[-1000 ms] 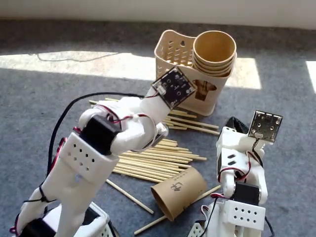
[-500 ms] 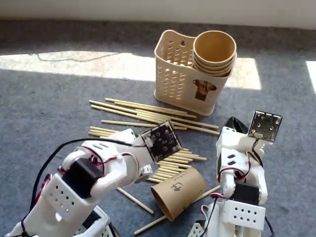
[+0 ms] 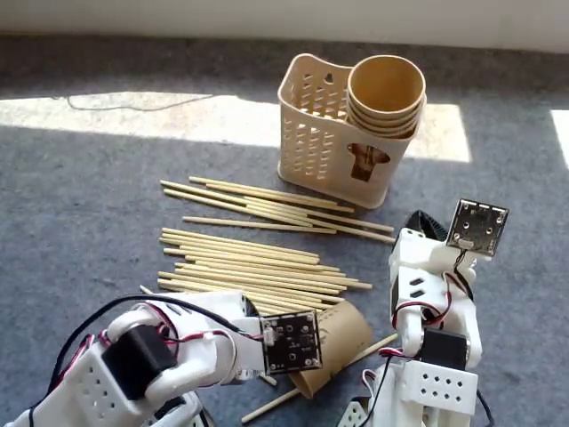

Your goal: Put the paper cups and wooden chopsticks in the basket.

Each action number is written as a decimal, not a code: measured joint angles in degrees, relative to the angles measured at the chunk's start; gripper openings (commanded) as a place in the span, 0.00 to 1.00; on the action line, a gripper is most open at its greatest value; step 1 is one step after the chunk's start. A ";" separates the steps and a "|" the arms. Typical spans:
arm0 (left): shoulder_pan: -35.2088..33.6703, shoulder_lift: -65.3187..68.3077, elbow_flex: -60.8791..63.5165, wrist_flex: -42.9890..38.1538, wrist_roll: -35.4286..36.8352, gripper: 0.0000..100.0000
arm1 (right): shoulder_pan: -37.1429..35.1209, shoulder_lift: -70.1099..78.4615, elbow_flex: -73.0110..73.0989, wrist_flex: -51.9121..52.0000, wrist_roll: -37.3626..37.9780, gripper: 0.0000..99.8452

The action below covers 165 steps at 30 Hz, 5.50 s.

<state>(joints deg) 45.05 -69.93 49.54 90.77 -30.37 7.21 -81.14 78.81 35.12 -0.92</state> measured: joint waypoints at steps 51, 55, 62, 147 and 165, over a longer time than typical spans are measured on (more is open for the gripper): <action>3.25 -0.26 18.11 -26.99 8.00 0.01 | 0.18 0.00 0.00 -1.23 0.00 0.01; -2.55 -0.26 11.96 -21.54 8.00 0.01 | 0.18 0.00 0.00 -1.23 0.00 0.01; -8.79 -0.26 0.97 -13.45 8.00 0.01 | 0.18 0.00 0.00 -1.23 0.00 0.01; -20.57 78.77 -93.80 -16.26 22.42 0.17 | 0.18 -0.09 1.32 -1.41 0.00 0.01; -15.56 81.49 -93.80 -35.16 30.15 0.18 | 0.18 -0.09 1.58 -2.99 0.00 0.01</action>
<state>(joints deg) 29.49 11.56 -44.26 55.60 -0.22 7.38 -81.23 80.40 32.13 -0.92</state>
